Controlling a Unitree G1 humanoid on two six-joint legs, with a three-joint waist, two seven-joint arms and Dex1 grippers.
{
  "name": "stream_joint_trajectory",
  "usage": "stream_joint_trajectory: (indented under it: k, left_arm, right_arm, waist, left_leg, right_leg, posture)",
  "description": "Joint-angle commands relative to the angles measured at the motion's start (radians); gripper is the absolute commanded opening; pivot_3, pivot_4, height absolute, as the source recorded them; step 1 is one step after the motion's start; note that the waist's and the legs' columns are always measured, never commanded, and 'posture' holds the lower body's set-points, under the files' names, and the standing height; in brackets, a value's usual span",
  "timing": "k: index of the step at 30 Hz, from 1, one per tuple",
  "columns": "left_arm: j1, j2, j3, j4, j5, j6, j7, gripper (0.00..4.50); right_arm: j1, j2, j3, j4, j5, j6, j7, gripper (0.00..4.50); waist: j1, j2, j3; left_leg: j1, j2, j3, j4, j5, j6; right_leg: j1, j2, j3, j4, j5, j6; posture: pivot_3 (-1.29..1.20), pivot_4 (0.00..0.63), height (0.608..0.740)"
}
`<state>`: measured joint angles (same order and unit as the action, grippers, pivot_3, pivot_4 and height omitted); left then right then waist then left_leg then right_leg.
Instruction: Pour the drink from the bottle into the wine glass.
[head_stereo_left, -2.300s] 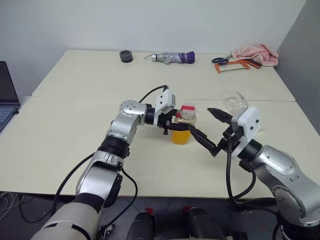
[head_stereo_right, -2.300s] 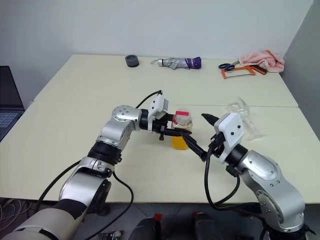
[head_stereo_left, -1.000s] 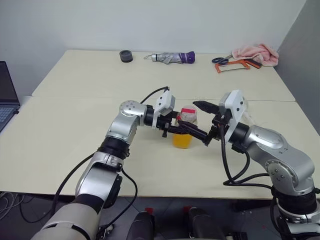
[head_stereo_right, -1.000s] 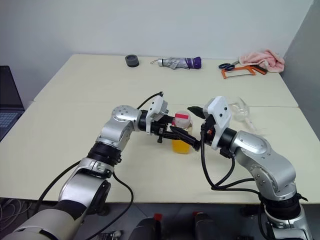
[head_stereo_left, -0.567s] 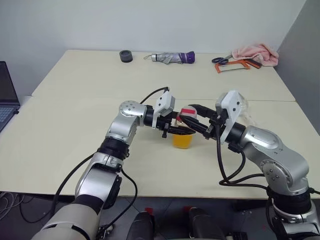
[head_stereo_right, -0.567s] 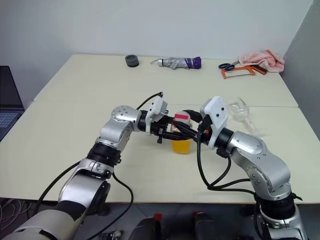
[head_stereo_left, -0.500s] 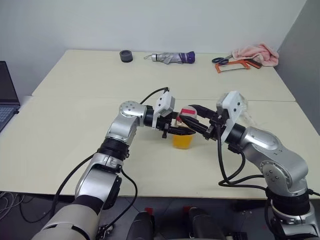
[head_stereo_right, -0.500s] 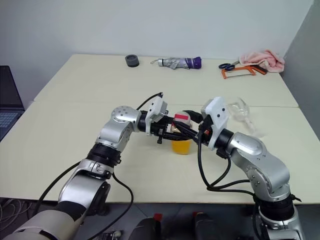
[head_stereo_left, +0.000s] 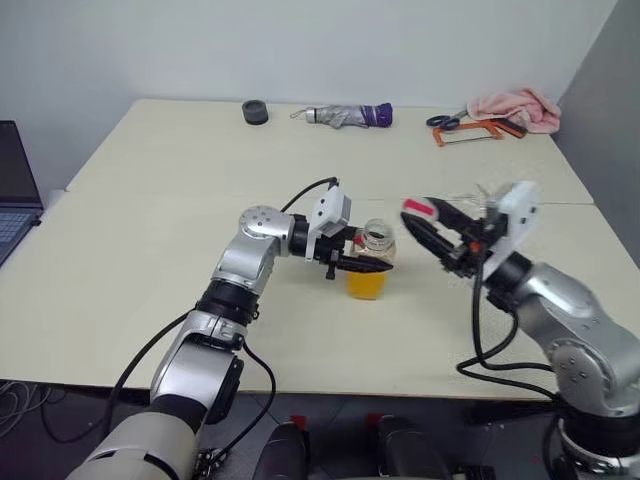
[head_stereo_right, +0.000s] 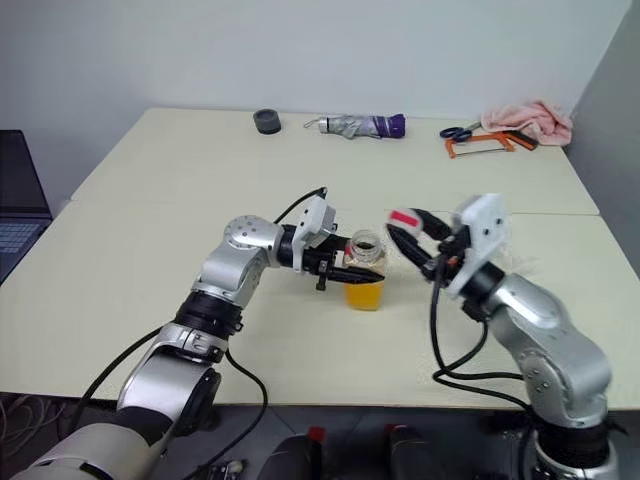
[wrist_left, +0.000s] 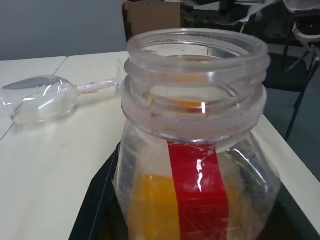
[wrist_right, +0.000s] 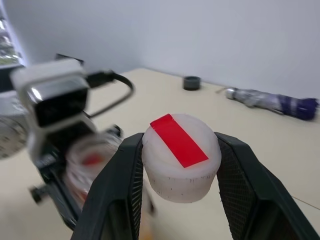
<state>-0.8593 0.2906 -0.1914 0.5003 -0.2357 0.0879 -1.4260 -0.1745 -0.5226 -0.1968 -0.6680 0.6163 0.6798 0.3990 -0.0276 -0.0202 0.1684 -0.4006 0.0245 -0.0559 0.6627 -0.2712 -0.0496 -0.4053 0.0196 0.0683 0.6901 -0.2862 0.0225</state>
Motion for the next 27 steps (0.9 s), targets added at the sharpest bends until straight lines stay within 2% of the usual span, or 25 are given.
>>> stream_joint_trajectory:
  k: [1, 4, 7, 11, 15, 20, 23, 27]
  left_arm:
    - [-0.004, 0.009, 0.018, -0.045, -0.021, 0.0, 0.008, 1.77]
    - [-0.006, 0.014, 0.021, -0.037, -0.022, -0.001, 0.011, 1.77]
    - [-0.012, 0.016, 0.026, -0.021, -0.02, -0.006, 0.017, 1.77]
    - [-0.018, 0.018, 0.035, -0.003, -0.018, -0.009, 0.041, 1.77]
    - [-0.023, 0.025, 0.052, 0.015, -0.019, -0.008, 0.075, 1.77]
    - [-0.03, 0.045, 0.093, 0.051, 0.005, -0.022, 0.175, 1.77]
    - [-0.04, 0.064, 0.121, 0.093, 0.04, -0.038, 0.29, 1.77]
    - [-0.069, 0.086, 0.182, 0.147, 0.077, -0.006, 0.516, 1.77]
  right_arm:
    - [0.186, -0.071, -0.108, -0.023, 0.003, -0.007, 0.079, 1.74]
    - [0.354, -0.099, -0.111, 0.093, -0.117, -0.062, 0.074, 1.74]
    - [0.401, -0.07, -0.089, 0.228, -0.24, -0.145, 0.009, 1.74]
    - [0.426, -0.019, -0.068, 0.296, -0.298, -0.225, -0.001, 3.12]
    - [0.411, 0.017, -0.13, 0.272, -0.264, -0.266, 0.002, 4.45]
    - [0.375, -0.05, -0.162, 0.198, -0.253, -0.253, 0.052, 4.5]
    - [0.301, -0.103, -0.138, 0.088, -0.138, -0.159, 0.116, 4.5]
    - [0.072, -0.133, -0.003, -0.024, 0.06, 0.009, 0.168, 4.5]
  waist:
    - [-0.001, 0.0, 0.0]
    - [-0.001, 0.0, 0.0]
    - [-0.008, 0.0, 0.0]
    - [-0.015, 0.0, 0.0]
    - [-0.015, 0.0, 0.0]
    - [-0.015, 0.0, 0.0]
    - [-0.016, 0.0, 0.0]
    - [-0.021, 0.0, 0.0]
  left_leg:
    - [0.0, 0.0, 0.0, 0.0, 0.0, 0.0]
    - [0.0, 0.0, 0.001, 0.0, 0.0, 0.0]
    - [0.002, -0.001, 0.003, 0.001, 0.0, 0.0]
    - [0.004, 0.001, 0.004, 0.001, 0.0, 0.0]
    - [0.005, 0.003, 0.003, 0.001, 0.0, 0.0]
    - [0.004, 0.002, 0.004, 0.002, 0.0, 0.0]
    - [0.005, 0.002, 0.003, 0.001, 0.0, 0.0]
    - [0.005, 0.003, 0.002, 0.002, 0.0, 0.0]
  right_leg:
    - [0.0, 0.0, 0.0, 0.0, 0.0, 0.0]
    - [0.0, 0.0, 0.001, -0.001, 0.0, 0.0]
    - [0.001, -0.001, 0.003, 0.001, 0.0, 0.001]
    - [0.0, 0.003, 0.004, 0.004, -0.002, 0.005]
    - [0.0, 0.005, 0.004, 0.006, -0.003, 0.004]
    - [0.0, 0.004, 0.004, 0.006, -0.002, 0.002]
    - [0.0, 0.004, 0.004, 0.006, -0.002, 0.002]
    - [0.0, 0.005, 0.004, 0.007, -0.001, 0.0]
  posture:
    - [0.0, 0.15, 0.74]
    - [0.0, 0.15, 0.74]
    - [0.0, 0.15, 0.74]
    - [0.0, 0.15, 0.74]
    - [0.0, 0.15, 0.74]
    - [0.0, 0.15, 0.74]
    - [0.0, 0.15, 0.74]
    - [0.0, 0.15, 0.74]
